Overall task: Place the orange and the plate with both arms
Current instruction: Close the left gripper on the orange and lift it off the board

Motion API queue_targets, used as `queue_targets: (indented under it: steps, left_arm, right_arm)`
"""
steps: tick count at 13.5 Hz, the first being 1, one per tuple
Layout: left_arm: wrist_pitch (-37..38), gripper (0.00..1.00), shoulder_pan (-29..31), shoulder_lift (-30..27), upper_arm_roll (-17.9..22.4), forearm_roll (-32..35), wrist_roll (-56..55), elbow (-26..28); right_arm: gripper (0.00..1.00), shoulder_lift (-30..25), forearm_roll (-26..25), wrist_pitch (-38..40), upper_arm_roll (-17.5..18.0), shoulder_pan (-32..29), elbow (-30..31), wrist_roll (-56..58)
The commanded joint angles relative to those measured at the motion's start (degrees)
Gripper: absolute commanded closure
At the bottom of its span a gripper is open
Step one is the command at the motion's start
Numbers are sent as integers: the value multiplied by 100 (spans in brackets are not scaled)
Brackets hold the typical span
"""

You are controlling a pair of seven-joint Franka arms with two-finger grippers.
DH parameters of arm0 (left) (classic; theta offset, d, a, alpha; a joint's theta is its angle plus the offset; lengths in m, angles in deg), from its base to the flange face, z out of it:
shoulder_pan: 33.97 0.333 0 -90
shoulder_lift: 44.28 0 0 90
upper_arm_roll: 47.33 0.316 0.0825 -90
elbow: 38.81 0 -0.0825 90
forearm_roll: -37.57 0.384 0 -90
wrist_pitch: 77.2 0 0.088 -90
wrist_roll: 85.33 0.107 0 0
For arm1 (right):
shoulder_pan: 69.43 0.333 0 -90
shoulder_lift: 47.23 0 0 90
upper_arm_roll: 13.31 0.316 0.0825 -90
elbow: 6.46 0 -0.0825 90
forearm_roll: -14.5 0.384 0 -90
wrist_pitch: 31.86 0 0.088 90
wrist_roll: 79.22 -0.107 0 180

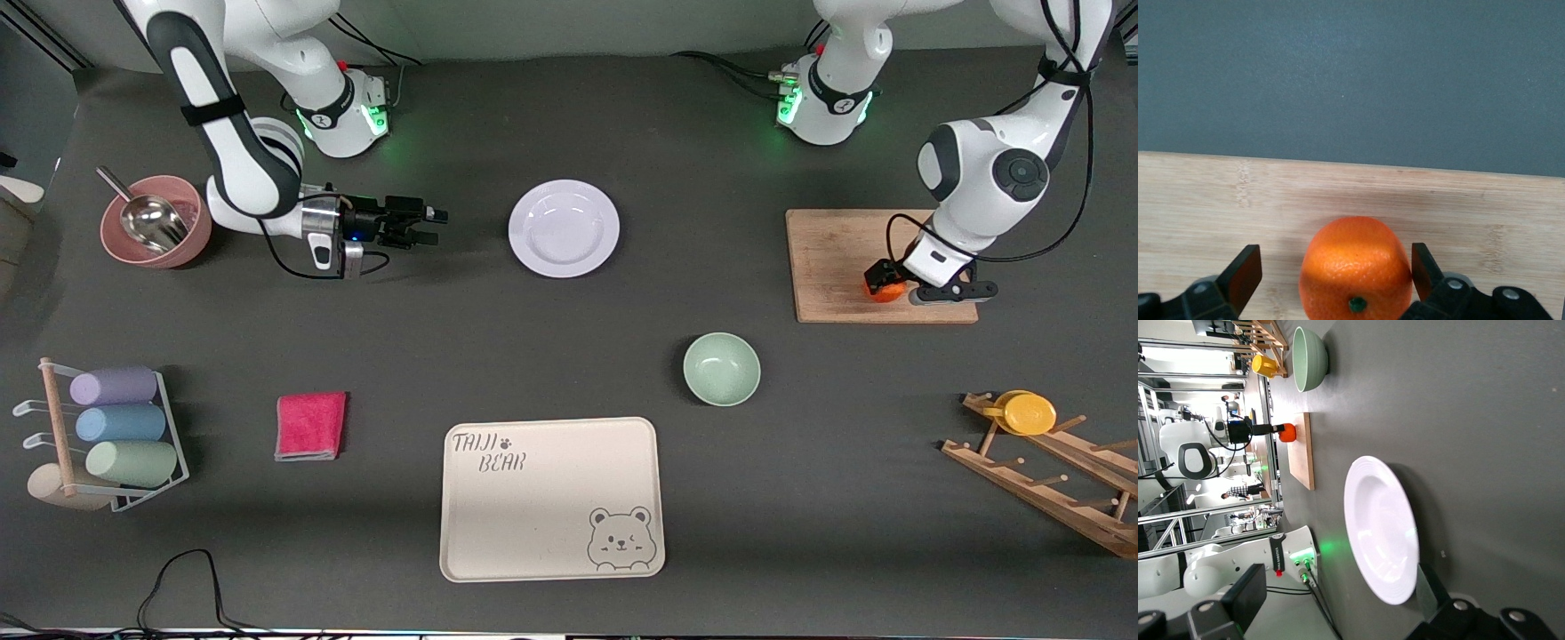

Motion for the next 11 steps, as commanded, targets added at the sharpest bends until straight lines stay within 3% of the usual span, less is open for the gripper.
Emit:
queue_targets:
  steps: [1, 2, 3, 4, 9, 11]
  left_arm:
    - [-48, 15, 33, 29, 4, -34, -15, -30]
    - [-48, 49, 33, 38, -4, -34, -50, -30]
    - [-48, 91, 33, 29, -5, -43, -68, -30]
    - [-48, 100, 33, 38, -5, -43, -85, -39]
    - [31, 100, 33, -41, 22, -25, 80, -152]
    - [476, 100, 32, -234, 48, -25, 361, -441]
  right_arm:
    - [0, 676, 617, 451, -33, 45, -7, 949]
    - [0, 896, 871, 618, -33, 36, 28, 1274]
    - [0, 1072, 995, 707, -33, 36, 46, 1486]
    - [0, 1170, 1014, 743, -33, 36, 55, 1523]
    - [0, 1723, 1347, 1032, -33, 1, 99, 2004]
    - [0, 1883, 1515, 1147, -33, 1, 99, 2130]
